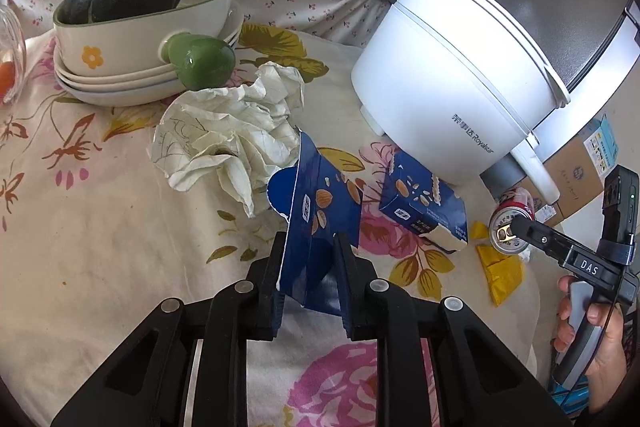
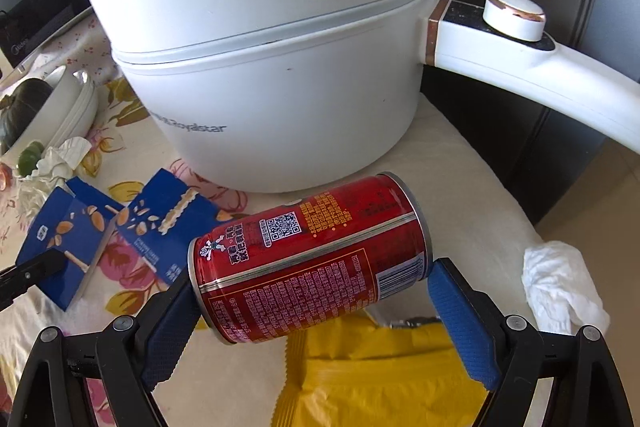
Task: Collect trash
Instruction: 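Carry the red can and blue box over the bin and open both tools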
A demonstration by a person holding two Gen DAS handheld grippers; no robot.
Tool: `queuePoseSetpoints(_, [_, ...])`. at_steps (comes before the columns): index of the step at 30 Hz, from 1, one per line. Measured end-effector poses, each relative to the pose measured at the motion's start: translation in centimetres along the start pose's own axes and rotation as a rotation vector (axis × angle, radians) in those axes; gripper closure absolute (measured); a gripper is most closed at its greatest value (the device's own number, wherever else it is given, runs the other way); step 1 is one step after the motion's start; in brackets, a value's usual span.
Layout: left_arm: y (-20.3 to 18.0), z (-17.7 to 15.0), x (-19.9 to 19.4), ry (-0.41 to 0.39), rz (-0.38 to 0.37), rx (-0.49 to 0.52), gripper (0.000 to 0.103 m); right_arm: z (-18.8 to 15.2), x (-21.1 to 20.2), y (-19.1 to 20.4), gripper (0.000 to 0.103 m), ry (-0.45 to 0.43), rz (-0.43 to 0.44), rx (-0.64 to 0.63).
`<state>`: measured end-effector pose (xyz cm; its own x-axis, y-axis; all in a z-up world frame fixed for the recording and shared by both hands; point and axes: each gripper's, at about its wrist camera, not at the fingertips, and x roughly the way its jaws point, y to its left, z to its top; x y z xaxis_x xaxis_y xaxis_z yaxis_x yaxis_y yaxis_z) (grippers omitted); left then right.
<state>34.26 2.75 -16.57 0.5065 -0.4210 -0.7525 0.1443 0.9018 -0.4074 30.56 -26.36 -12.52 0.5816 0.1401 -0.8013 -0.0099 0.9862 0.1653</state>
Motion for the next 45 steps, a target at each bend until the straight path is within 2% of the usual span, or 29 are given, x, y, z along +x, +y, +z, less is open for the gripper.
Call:
queuePoseSetpoints(4, [-0.1, -1.1, -2.7, 0.002, 0.003, -0.021, 0.089, -1.1, -3.6, 1.0, 0.011, -0.016, 0.007, -0.031])
queuePoseSetpoints(11, [-0.2, -4.3, -7.0, 0.025, 0.014, -0.007, 0.090, -4.1, -8.9, 2.6, 0.011, -0.035, 0.024, -0.028])
queuePoseSetpoints(20, [-0.9, -8.4, -11.9, 0.037, 0.025, 0.065, 0.090, -9.1, -12.4, 4.7, 0.011, -0.014, 0.038, -0.035])
queuePoseSetpoints(26, [-3.0, -10.4, -14.4, 0.034, 0.033, 0.137, 0.090, -11.8, -13.9, 5.2, 0.011, -0.001, 0.043, -0.014])
queuePoseSetpoints(30, [-4.5, -11.9, -15.8, 0.034, 0.014, 0.180, 0.090, -13.4, -15.1, 4.7, 0.011, 0.004, 0.034, 0.011])
queuePoseSetpoints(34, [-6.2, -13.1, -16.4, 0.043, -0.028, 0.226, 0.090, -14.7, -15.6, 3.1, 0.011, 0.046, 0.009, 0.073])
queuePoseSetpoints(45, [-12.2, -15.4, -14.2, 0.089, -0.114, 0.345, 0.090, -18.2, -17.0, -3.1, 0.011, 0.097, -0.069, 0.177])
